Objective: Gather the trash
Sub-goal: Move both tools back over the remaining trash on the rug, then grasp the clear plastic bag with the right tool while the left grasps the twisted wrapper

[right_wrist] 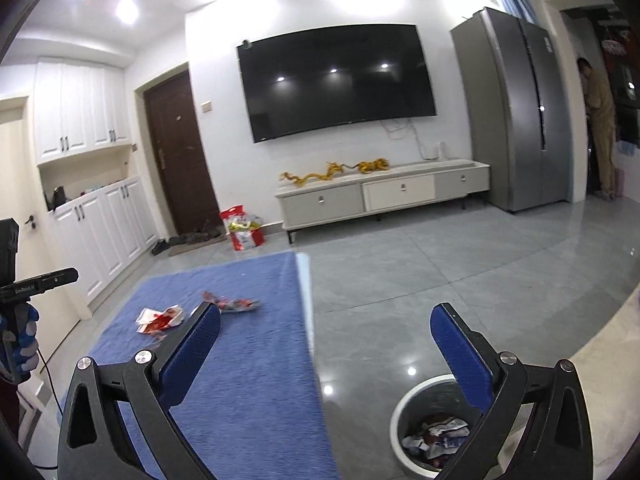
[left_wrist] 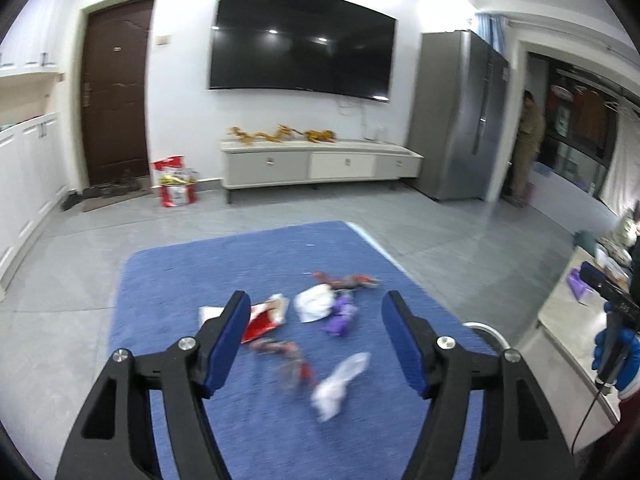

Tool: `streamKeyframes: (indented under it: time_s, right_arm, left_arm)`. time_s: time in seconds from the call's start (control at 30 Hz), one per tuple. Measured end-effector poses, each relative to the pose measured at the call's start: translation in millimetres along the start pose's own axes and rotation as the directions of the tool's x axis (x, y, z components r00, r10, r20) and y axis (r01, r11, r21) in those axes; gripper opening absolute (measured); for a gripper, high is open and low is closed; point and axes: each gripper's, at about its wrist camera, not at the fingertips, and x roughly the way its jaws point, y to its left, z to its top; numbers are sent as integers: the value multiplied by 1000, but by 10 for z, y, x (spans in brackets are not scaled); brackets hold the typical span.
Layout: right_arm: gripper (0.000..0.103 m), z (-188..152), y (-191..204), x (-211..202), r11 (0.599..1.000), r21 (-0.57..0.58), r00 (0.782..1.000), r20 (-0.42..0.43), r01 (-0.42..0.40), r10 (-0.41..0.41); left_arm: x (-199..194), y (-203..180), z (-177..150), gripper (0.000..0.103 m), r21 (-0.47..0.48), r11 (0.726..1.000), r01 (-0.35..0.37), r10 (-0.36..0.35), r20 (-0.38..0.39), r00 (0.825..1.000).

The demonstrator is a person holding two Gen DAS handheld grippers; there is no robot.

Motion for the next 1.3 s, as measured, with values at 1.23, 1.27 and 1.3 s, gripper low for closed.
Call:
streamKeyframes:
  time_s: [1.23, 1.27, 1.3]
  right_arm:
    - [101, -466, 1558, 1028, 944, -201, 926, -328, -261, 186]
    - [100, -494, 1591, 1080, 941, -202, 920, -341, -272, 193]
    - [99, -524, 1631, 1140, 936, -203, 912, -356, -287, 202]
  left_arm:
    - [187, 709, -719, 73, -89, 992, -90, 84, -74, 994]
    - [236, 702, -730, 73, -88, 993, -84, 77, -83, 994]
    - [302, 693, -742, 73, -88, 993, -77, 69, -95, 993]
